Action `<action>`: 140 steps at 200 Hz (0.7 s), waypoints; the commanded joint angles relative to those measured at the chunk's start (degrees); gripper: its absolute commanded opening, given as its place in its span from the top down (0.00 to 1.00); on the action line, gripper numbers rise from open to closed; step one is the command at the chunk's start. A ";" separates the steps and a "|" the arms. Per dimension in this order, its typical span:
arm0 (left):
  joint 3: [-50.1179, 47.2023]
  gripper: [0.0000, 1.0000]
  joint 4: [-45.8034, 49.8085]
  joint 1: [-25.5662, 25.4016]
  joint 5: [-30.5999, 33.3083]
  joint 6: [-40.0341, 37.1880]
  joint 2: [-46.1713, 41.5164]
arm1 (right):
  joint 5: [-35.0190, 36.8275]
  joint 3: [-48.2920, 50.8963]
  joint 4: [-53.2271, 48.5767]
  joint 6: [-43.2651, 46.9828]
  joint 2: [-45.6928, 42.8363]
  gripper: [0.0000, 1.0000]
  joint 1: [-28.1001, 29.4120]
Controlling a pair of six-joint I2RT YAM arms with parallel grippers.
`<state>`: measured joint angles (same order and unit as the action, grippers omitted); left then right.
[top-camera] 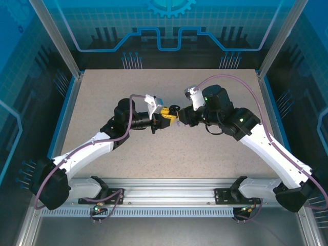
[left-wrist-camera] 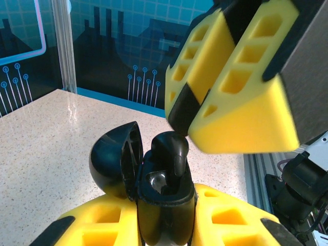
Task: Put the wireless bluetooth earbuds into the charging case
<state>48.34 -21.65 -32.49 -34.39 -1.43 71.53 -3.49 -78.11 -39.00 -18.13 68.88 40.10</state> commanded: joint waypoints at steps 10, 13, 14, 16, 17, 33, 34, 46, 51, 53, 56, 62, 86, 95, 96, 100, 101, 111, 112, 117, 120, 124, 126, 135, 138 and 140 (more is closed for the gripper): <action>2.11 0.89 -0.87 -0.33 -2.24 0.47 -0.58 | -0.40 -1.38 -0.54 -0.14 0.77 0.73 -0.32; 2.16 0.89 -0.85 -0.35 -2.38 0.47 -0.60 | -0.26 -1.43 -0.61 -0.15 0.77 0.73 -0.29; 2.13 0.89 -0.85 -0.37 -2.41 0.46 -0.60 | -0.19 -1.43 -0.62 -0.15 0.79 0.73 -0.28; 2.12 0.89 -0.85 -0.36 -2.43 0.40 -0.60 | -0.07 -1.43 -0.63 -0.11 0.81 0.73 -0.35; 2.16 0.89 -0.85 -0.37 -2.47 0.43 -0.60 | -0.05 -1.39 -0.68 -0.13 0.86 0.73 -0.32; 1.99 0.89 -0.94 -0.34 -3.03 0.46 -0.77 | 0.99 -1.43 -0.96 -0.23 0.92 0.73 -0.28; 1.96 0.89 -0.94 -0.36 -3.04 0.46 -0.77 | 1.05 -1.43 -0.98 -0.32 0.96 0.73 -0.28; 1.90 0.89 -0.94 -0.31 -3.46 0.37 -0.88 | 1.65 -1.47 -0.96 -0.46 0.95 0.73 -0.43; 1.92 0.89 -0.86 -0.30 -3.49 0.35 -0.95 | 1.93 -1.50 -1.09 -0.59 0.99 0.73 -0.41; 1.89 0.89 -0.85 -0.36 -3.49 0.35 -0.95 | 2.04 -1.52 -1.08 -0.66 0.99 0.73 -0.40; 1.85 0.89 -0.79 -0.31 -3.50 0.24 -0.99 | 2.17 -1.56 -1.22 -0.68 0.99 0.73 -0.44; 1.78 0.89 -0.68 -0.33 -3.57 0.14 -1.04 | 2.53 -1.64 -1.33 -0.76 0.92 0.73 -0.37; 1.79 0.89 -0.14 -0.37 -3.73 -0.24 -1.17 | 2.52 -1.87 -1.60 -0.55 0.99 0.73 -0.49; 1.79 0.89 0.01 -0.30 -3.75 -0.33 -1.30 | 1.98 -1.90 -1.68 -0.46 0.98 0.73 -0.49; 1.78 0.89 0.02 -0.34 -3.75 -0.33 -1.30 | 1.94 -1.93 -1.69 -0.35 0.94 0.73 -0.52; 1.70 0.89 -0.02 -0.30 -3.75 -0.39 -1.28 | 1.80 -2.00 -1.77 -0.25 1.03 0.72 -0.48; 1.69 0.89 -0.04 -0.34 -3.66 -0.36 -1.29 | 1.72 -2.03 -1.82 -0.20 1.01 0.72 -0.51; 1.59 0.89 -0.19 -0.33 -3.94 -0.32 -1.39 | 1.85 -2.21 -2.26 -0.02 1.13 0.71 -0.47; 1.59 0.89 -0.26 -0.31 -3.98 -0.33 -1.39 | 1.92 -2.18 -2.28 0.00 1.15 0.71 -0.51; 1.51 0.89 -0.53 -0.38 -4.39 -0.30 -1.46 | 1.95 -2.30 -2.47 0.14 1.30 0.70 -0.53; 1.38 0.89 -0.71 -0.37 -4.59 -0.26 -1.46 | 2.03 -2.38 -2.71 0.16 1.34 0.70 -0.48; 1.35 0.89 -0.88 -0.37 -4.82 -0.17 -1.47 | 2.02 -2.48 -2.93 0.20 1.46 0.70 -0.46; 1.33 0.89 -0.92 -0.38 -4.92 -0.16 -1.48 | 2.00 -2.55 -3.10 0.27 1.44 0.70 -0.46; 1.38 0.89 -0.94 -0.36 -5.36 -0.15 -1.50 | 1.69 -2.83 -3.51 0.46 1.68 0.70 -0.49; 1.38 0.89 -0.94 -0.38 -5.42 -0.27 -1.56 | 1.44 -2.92 -3.54 0.56 1.71 0.70 -0.51; 1.36 0.89 -0.87 -0.34 -5.42 -0.29 -1.56 | 1.30 -2.97 -3.58 0.60 1.74 0.70 -0.54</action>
<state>48.42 -20.84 -32.49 -36.80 -1.45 71.53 -1.91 -78.89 -40.51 -18.13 70.02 40.07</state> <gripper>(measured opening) 0.222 0.300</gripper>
